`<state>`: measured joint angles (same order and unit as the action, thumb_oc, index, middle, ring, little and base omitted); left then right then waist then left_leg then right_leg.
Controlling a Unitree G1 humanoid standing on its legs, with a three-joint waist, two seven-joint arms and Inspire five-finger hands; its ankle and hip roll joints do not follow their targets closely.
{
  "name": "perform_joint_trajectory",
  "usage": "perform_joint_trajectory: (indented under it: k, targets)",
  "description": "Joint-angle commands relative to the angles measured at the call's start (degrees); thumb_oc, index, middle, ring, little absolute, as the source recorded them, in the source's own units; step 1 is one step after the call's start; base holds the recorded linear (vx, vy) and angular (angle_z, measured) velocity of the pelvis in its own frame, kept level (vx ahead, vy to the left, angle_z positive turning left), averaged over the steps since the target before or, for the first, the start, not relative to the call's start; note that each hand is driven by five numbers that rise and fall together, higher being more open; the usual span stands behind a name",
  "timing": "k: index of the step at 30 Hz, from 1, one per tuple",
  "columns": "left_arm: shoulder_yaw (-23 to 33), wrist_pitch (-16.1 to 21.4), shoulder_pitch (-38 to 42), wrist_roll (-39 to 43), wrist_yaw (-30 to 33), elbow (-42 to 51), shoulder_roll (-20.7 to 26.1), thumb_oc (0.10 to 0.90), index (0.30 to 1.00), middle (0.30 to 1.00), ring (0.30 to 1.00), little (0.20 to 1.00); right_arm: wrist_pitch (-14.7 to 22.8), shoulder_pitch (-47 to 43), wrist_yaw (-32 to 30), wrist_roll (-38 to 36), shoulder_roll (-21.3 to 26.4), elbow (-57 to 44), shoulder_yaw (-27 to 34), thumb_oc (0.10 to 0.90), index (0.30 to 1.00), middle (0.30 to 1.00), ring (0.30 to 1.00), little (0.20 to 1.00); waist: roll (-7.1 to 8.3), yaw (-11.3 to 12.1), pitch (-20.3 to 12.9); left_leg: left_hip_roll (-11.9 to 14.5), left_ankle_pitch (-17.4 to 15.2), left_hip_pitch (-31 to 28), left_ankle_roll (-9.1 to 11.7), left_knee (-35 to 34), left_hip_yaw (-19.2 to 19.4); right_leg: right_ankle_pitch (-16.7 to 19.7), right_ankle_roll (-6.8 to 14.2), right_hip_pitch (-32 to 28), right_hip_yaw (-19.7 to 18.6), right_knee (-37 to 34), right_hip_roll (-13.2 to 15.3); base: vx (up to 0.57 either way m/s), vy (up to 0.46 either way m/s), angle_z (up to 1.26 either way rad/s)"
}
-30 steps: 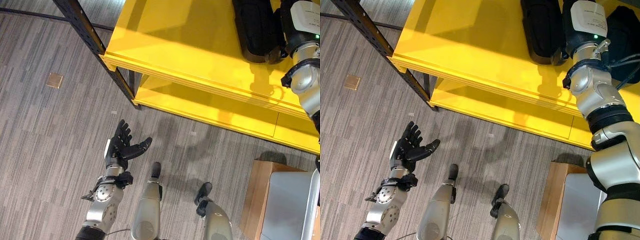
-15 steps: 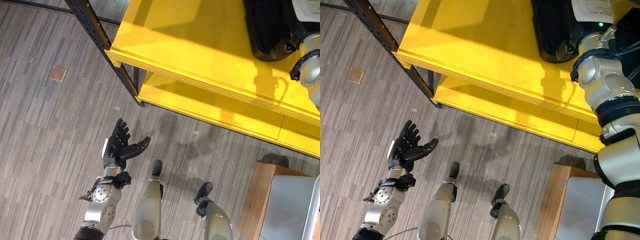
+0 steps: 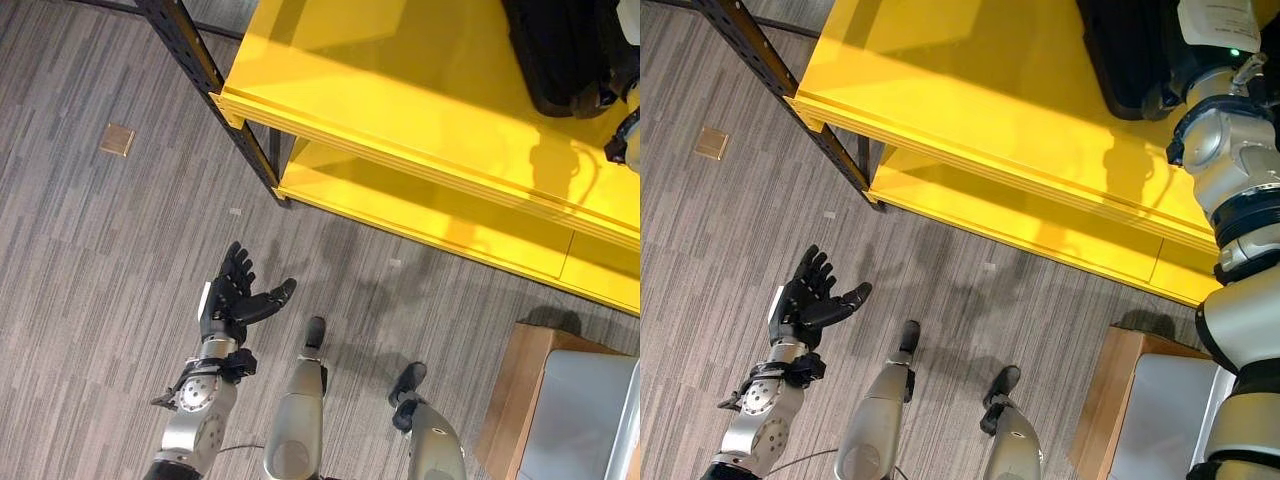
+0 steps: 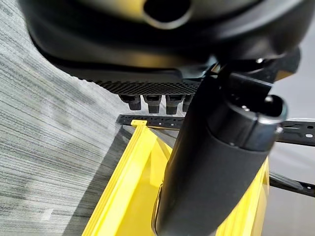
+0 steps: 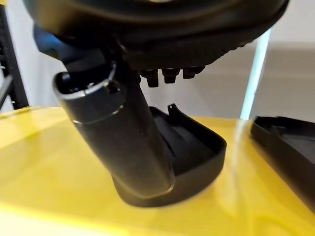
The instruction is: Move parts from the plastic box to the shelf.
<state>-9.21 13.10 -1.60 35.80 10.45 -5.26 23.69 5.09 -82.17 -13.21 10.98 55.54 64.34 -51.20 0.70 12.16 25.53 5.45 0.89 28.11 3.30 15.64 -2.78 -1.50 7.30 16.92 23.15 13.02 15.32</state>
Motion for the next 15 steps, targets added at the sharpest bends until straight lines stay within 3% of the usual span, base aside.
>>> perform_joint_trajectory:
  k: [1,15]
  targets:
    - [1.43,6.20,-0.37,1.25,-1.62,7.93,3.59,0.900,1.000,1.000,1.000,1.000,0.09,-7.15,-1.66,-3.89,1.40,1.09,-0.93,0.900,1.000,1.000,1.000,1.000,2.97,0.94,-2.54,2.09,0.76,7.86,2.64,3.61,0.39,-5.25,0.93,-13.64,-0.86,-4.26,0.63,0.00,0.000,0.00]
    - [1.39,6.45,0.82,1.60,-2.25,6.95,2.93,0.900,1.000,1.000,1.000,1.000,1.85,-4.31,2.23,-9.30,-0.03,2.10,0.36,0.900,1.000,1.000,1.000,1.000,2.97,1.78,-2.38,1.49,0.68,8.67,2.57,3.84,0.21,-5.15,1.09,-13.98,-0.31,-5.15,0.37,0.00,-0.003,0.01]
